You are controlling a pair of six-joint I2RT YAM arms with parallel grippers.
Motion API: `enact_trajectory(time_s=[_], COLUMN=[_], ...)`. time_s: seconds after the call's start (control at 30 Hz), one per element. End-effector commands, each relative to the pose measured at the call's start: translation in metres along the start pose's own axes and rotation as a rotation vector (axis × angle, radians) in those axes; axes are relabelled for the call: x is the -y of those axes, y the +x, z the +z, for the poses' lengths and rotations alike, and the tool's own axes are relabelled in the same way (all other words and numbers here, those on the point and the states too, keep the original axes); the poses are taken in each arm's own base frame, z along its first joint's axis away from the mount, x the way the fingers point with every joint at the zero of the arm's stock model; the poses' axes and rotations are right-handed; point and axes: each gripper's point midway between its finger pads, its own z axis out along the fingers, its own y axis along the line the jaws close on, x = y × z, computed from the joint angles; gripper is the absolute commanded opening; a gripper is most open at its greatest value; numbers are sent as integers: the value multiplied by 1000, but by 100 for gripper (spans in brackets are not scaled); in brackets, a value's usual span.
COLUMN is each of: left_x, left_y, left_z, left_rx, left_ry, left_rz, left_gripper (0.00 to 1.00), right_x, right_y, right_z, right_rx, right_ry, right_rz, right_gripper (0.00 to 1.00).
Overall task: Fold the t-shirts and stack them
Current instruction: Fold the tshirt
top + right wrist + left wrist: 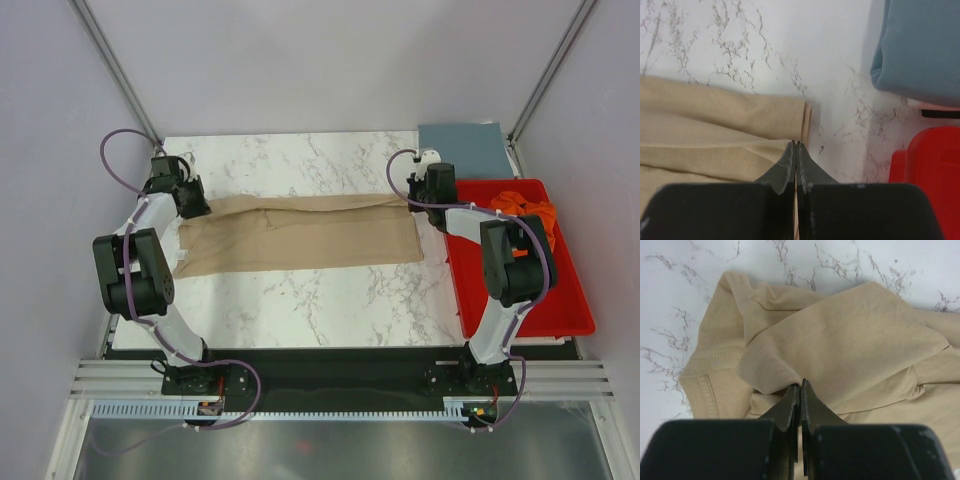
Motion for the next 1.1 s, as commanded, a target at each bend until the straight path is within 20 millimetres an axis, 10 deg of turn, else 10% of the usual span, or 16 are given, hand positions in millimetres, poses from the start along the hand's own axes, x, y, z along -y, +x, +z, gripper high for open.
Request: enact_trajectory(time_s=[0.0, 0.4, 0.53, 0.77, 1.07], left_x=[2, -4, -5, -24, 31], left_y=[7, 20, 26, 12, 12], left_z=[-4, -4, -8, -37, -32], left_rx=[-27, -65, -88, -46, -73], left_ry=[13, -20, -34, -181, 61], left_rz=[-47, -60, -70, -69, -112], left_gripper=[2, 3, 30, 41, 40], right_x=[4, 10, 8, 4, -30], right_y=[-4, 12, 14, 5, -25], right_z=[-5, -15, -19, -27, -20], right_rx=[-21, -69, -108, -145, -126], right_ry=[35, 80, 85, 87, 36], right_rz=[-7, -2, 26, 84, 132], right_gripper=[0, 7, 19, 33, 34])
